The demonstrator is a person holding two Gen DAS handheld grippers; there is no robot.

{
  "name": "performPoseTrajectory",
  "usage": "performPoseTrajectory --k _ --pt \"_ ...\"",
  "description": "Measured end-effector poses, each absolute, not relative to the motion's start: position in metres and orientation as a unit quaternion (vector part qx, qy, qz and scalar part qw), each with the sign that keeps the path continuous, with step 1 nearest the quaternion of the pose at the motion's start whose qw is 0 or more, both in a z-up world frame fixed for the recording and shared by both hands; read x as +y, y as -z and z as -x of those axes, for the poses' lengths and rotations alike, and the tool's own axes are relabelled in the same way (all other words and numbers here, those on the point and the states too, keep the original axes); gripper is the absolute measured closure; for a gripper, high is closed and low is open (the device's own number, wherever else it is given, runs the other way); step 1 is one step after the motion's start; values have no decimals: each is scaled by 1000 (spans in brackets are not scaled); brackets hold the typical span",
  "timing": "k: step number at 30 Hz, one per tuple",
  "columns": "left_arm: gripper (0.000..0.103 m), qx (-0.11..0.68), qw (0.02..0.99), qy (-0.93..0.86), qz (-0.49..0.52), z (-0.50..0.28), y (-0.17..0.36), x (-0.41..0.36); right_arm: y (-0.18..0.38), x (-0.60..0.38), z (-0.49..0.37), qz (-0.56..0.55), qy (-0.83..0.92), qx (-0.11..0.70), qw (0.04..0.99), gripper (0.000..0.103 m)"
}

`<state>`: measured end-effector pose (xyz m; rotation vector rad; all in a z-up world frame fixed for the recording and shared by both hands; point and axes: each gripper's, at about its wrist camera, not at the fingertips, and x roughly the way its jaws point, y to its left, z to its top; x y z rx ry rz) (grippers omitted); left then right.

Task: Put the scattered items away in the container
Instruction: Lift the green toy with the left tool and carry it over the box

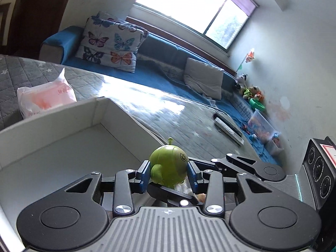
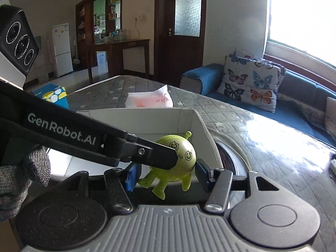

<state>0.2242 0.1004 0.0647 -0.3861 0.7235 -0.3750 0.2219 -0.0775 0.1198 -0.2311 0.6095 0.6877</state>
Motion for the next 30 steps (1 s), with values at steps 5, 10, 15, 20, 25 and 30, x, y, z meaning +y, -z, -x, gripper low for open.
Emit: performPoseTrajectory --k 5,10,15,20,25,30 --pt "68 371 890 172 204 -258 -46 116 -106 -64 -260 102 -329 326 881 46" --pt "71 398 873 168 227 -278 -19 124 -86 -56 -283 99 -322 363 869 46" --pt "74 416 865 160 233 -286 -7 127 -74 -52 -289 117 -320 377 862 45" --pt "76 429 859 153 234 -290 -1 127 -69 -45 -290 136 -317 375 860 45" --pt "73 435 856 151 235 -289 -1 127 -68 -43 -289 142 -313 374 861 45" --pt "73 432 861 140 230 -288 -4 126 -75 -51 -283 133 -312 363 868 38"
